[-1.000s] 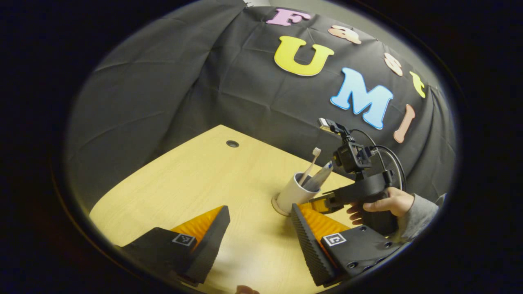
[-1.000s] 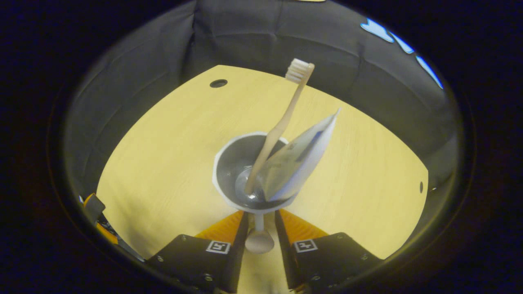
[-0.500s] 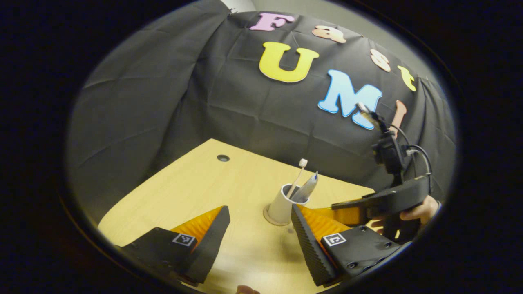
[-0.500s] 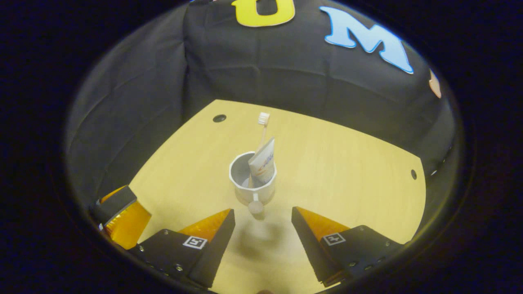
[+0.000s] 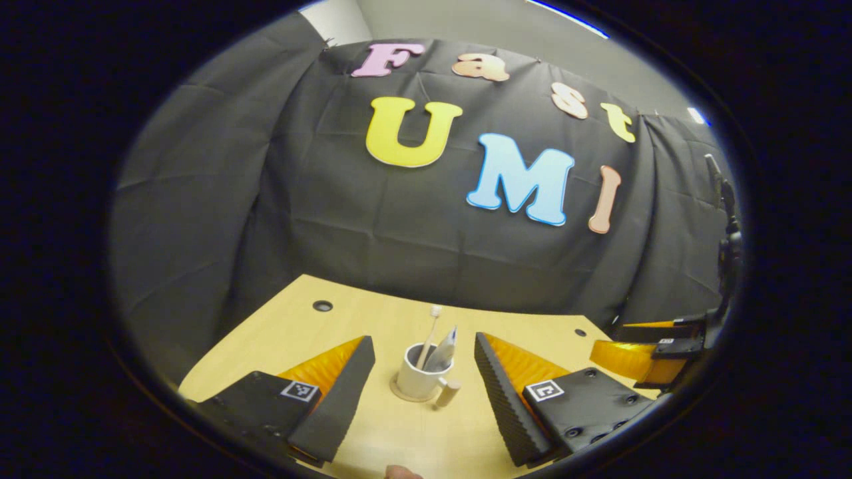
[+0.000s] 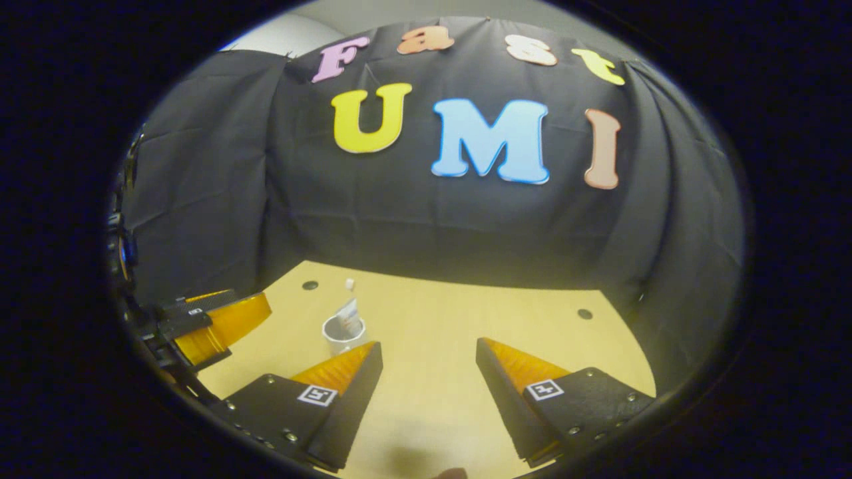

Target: Put the toothbrush and toothpaste on the desktop into the cup, then pick up the cup and place it on the coaster on the desktop.

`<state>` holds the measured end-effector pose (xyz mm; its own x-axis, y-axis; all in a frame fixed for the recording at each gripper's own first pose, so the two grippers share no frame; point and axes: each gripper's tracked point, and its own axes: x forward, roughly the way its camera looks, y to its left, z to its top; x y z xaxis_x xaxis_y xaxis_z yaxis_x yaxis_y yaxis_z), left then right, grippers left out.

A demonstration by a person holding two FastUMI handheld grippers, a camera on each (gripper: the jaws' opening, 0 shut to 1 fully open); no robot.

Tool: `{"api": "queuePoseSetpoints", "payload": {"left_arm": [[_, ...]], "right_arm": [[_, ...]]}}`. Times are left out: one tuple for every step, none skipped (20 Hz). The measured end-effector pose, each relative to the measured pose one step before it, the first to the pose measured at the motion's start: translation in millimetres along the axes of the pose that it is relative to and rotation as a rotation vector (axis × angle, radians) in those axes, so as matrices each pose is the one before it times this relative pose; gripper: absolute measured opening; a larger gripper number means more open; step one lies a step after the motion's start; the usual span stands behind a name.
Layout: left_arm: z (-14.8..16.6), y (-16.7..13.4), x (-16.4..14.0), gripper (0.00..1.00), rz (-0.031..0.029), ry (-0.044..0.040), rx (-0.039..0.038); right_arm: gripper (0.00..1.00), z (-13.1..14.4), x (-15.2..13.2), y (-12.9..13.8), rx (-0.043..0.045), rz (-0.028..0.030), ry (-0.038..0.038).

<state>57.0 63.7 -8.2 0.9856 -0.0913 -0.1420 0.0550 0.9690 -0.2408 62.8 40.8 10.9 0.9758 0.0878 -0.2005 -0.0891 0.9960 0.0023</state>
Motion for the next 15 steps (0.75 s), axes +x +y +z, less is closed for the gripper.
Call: {"api": "queuePoseSetpoints", "payload": {"left_arm": [[3.42,-8.32,-0.73,0.97,-0.01294,-0.00680,0.00727],[2.70,-8.07,-0.48,1.00,-0.01127,-0.00772,0.00382],[1.65,-7.26,-0.06,1.00,-0.01220,-0.00573,0.00420],[0.44,-6.37,0.22,1.00,-0.00789,-0.00289,0.00576],[-0.21,-6.05,0.14,0.97,-0.00941,-0.00020,0.00399],[-0.83,-5.28,-0.99,0.93,-0.00997,0.00251,0.00056],[-1.60,-4.91,-1.69,0.97,-0.00881,0.00411,-0.00054],[-2.41,-2.46,-0.02,0.97,-0.01056,0.00315,-0.00018],[-0.14,-0.83,-0.99,0.97,-0.00400,0.00062,0.00317],[2.58,0.78,-0.91,0.97,-0.00029,-0.00584,0.00423],[3.10,1.28,-1.22,0.97,0.00234,-0.00810,0.00367],[2.54,-0.20,-1.30,0.97,0.00206,-0.00529,0.00183],[1.36,-0.31,-0.45,0.97,-0.00099,-0.00612,0.00040],[0.95,-0.41,-0.64,0.97,-0.00180,-0.00270,0.00107],[0.34,0.23,-0.34,0.97,-0.00144,-0.00260,0.00355]], "right_arm": [[0.87,-1.72,-6.70,-2.96,-0.00738,-0.01833,-0.02879],[0.82,0.29,-5.43,-4.42,-0.00768,-0.01800,-0.02281],[0.87,2.26,-4.69,-6.07,-0.00896,-0.02467,-0.02129],[0.87,0.64,-3.01,-6.11,-0.01377,-0.02540,-0.01212],[0.87,-0.12,-2.95,-4.48,-0.00844,-0.02604,-0.01542],[0.82,1.96,-2.86,-3.51,0.00117,-0.01813,-0.01864],[0.87,4.20,-2.55,-2.32,0.00991,-0.01432,-0.02359],[0.87,3.93,-1.14,-1.79,0.01022,-0.01319,-0.01989],[0.87,0.69,-1.39,-0.78,0.00609,-0.00228,-0.00787],[0.87,1.40,-1.01,-0.96,0.00223,-0.00539,-0.00683],[0.87,2.01,-1.88,-2.65,-0.00002,-0.00143,-0.00431],[0.87,2.59,-1.07,-1.26,-0.00132,-0.00602,-0.00851],[0.87,0.37,-0.78,-1.39,-0.00232,-0.00424,-0.00225],[0.87,3.07,-1.18,0.27,-0.00040,-0.00095,-0.00951],[0.87,0.21,-0.52,1.44,0.00085,-0.00033,-0.00322]]}}
